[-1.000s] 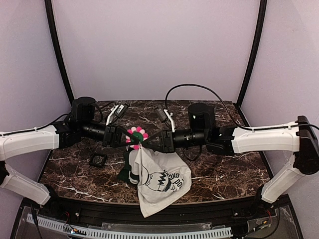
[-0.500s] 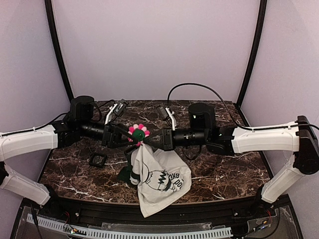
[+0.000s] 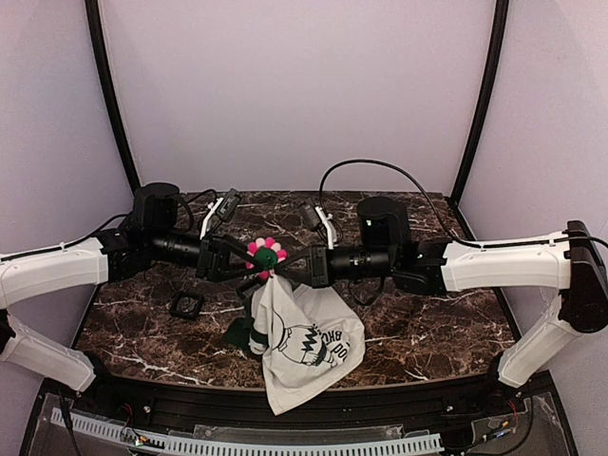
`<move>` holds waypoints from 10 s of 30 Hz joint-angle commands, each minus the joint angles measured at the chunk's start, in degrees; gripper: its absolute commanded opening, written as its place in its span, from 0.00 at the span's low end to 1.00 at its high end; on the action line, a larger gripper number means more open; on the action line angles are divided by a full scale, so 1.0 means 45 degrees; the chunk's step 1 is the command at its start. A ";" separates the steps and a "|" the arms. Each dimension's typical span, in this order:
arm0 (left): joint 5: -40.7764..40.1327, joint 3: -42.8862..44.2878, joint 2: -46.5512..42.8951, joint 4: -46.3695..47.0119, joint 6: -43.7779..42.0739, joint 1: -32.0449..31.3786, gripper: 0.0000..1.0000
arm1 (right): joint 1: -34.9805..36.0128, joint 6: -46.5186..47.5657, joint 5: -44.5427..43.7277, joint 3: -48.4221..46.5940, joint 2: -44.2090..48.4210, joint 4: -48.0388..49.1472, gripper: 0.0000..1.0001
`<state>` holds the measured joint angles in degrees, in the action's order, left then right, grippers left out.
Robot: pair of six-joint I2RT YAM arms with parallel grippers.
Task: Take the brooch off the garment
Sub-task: Open the brooch on the crumpled clothing, then remove the brooch from the crumpled clothing.
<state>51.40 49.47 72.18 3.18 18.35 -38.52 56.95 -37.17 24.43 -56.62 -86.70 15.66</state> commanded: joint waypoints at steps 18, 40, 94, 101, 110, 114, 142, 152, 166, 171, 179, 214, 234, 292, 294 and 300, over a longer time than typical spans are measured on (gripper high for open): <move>-0.1027 0.0393 -0.0042 -0.0640 -0.0467 -0.0033 0.36 | -0.0082 0.0045 0.0005 -0.0834 -0.0399 -0.0062 0.00; -0.1358 0.0546 0.0261 -0.1212 -0.0451 -0.0032 0.07 | -0.0038 0.0241 0.0252 -0.1109 -0.0617 -0.0180 0.00; -0.0703 0.0064 -0.0307 -0.0515 -0.0955 -0.0810 0.01 | -0.0187 -0.2501 -0.0939 -0.2297 -0.2712 -0.0997 0.08; -0.0926 0.0211 -0.0281 -0.1393 -0.1703 -0.1589 0.01 | -0.0467 -0.3071 -0.1138 -0.2681 -0.3172 -0.1192 0.08; -0.1617 0.0090 -0.0550 -0.1364 -0.1558 -0.1600 0.01 | -0.0937 -0.4043 -0.2391 -0.1263 -0.2322 -0.0534 0.08; -0.1494 -0.0036 -0.0545 -0.0872 -0.0933 -0.0975 0.01 | -0.1115 -0.4057 -0.2920 -0.0740 -0.1692 -0.0574 0.08; 0.2401 -0.0593 -0.0118 0.2449 0.0887 -0.0326 0.01 | -0.0591 -0.1353 0.5048 0.1323 -0.0139 0.6131 0.71; 0.2934 -0.0647 -0.0010 0.2996 0.1389 -0.0319 0.01 | -0.0072 -0.0891 0.4881 0.0489 -0.0900 0.5110 0.51; 0.2954 -0.0642 0.0056 0.3067 0.1449 -0.0326 0.01 | 0.0132 -0.1002 0.4609 0.0003 -0.1504 0.4721 0.31; 0.2954 -0.0652 0.0048 0.3090 0.1462 -0.0316 0.01 | 0.0143 -0.1078 0.4553 0.0042 -0.1571 0.4756 0.15; 0.3060 -0.0681 0.0040 0.3199 0.1546 -0.0361 0.01 | 0.0157 -0.1507 0.4516 0.0124 -0.1793 0.5098 0.00; 0.1494 -0.0107 -0.0494 0.0369 -0.0543 -0.0365 0.01 | 0.0018 -0.1335 0.4180 0.1136 0.0069 0.5394 0.56; 0.1259 0.0073 -0.0375 0.0121 -0.0504 -0.0367 0.39 | 0.0149 -0.0461 0.1705 -0.0077 -0.0356 0.2678 0.00; -0.4262 0.0358 -0.0531 -0.2090 -0.0350 0.0115 0.01 | 0.1654 0.0453 -0.3946 0.0293 0.0889 -0.0201 0.78; -0.4247 0.0269 -0.0442 -0.2108 -0.0120 0.0127 0.01 | 0.1914 0.0324 -0.4293 0.0208 0.0638 -0.0293 0.71; -0.3860 -0.0112 -0.0809 -0.1499 0.0452 0.0137 0.01 | 0.2253 0.0195 -0.5092 -0.0434 -0.0344 -0.0417 0.59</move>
<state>33.91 50.04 70.26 -4.84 18.35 -38.13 66.17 -36.01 6.15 -55.42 -85.32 14.83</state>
